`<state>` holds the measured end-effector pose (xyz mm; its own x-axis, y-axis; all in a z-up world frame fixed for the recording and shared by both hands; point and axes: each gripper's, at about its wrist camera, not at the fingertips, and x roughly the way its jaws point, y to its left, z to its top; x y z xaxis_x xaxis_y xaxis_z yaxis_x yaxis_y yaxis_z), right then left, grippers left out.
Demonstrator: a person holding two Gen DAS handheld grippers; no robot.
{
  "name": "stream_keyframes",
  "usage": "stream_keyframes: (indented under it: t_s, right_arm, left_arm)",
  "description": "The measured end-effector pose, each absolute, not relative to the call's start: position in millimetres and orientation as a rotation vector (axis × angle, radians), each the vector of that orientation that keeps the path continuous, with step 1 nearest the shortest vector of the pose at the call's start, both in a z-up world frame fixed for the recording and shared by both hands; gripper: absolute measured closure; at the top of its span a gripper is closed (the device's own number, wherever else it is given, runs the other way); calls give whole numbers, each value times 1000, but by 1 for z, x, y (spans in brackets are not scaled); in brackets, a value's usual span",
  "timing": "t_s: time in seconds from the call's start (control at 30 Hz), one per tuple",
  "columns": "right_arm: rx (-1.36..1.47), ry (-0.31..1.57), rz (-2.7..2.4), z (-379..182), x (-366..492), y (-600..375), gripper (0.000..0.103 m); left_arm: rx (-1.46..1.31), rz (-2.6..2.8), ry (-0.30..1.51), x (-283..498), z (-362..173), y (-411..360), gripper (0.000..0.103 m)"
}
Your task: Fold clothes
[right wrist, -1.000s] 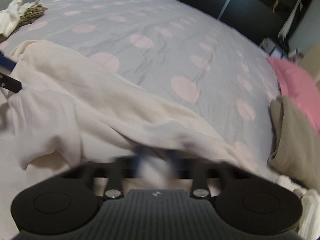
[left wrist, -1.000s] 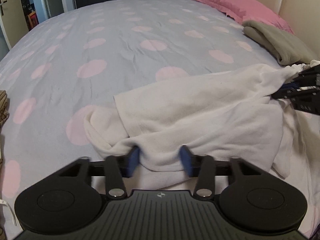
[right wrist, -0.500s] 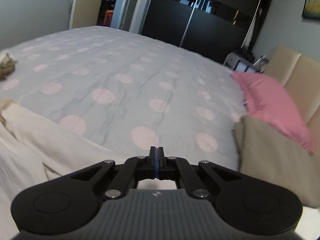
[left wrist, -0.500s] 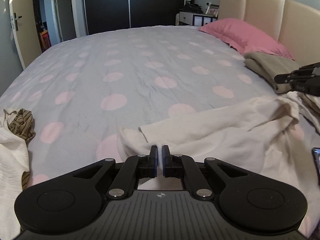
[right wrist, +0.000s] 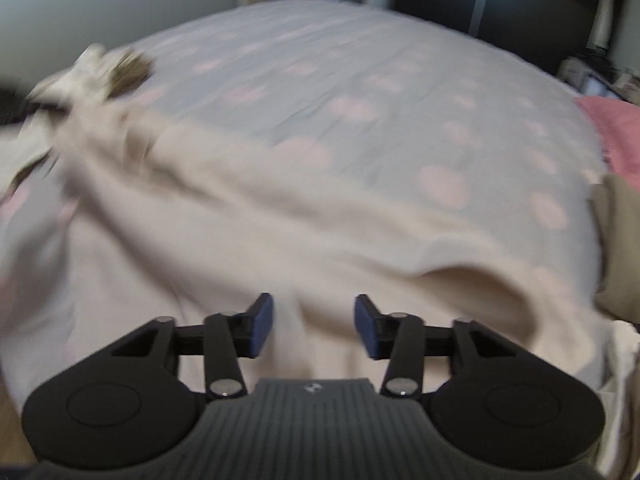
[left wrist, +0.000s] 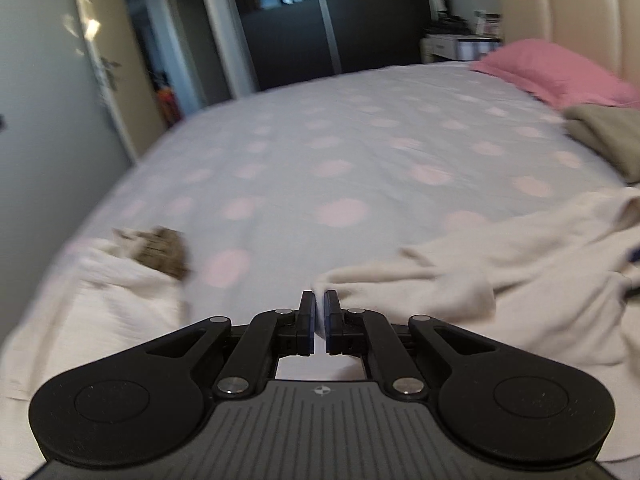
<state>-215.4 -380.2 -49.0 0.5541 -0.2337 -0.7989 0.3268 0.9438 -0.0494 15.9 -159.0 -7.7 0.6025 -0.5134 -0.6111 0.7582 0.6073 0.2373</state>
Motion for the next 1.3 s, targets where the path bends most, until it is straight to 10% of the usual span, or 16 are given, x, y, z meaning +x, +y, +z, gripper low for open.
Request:
stream_keyframes:
  t_s: [0.7,0.77,0.83,1.3]
  right_arm:
    - [-167,955,-406,-71,-199,-398,33]
    - [-190,966,-413,-76,-192,-401,38]
    - [-161,976,-417,-76,-188,-407,91]
    - [30,556,-722,45,-225,-446,98]
  left_arm:
    - [497,-670,538,28,-4,-143,101]
    - [491,-671,516,28,0,-146,101]
    - [495,-665,484,27,4,-147,101]
    - [293,-536,276,42,67,-111,101]
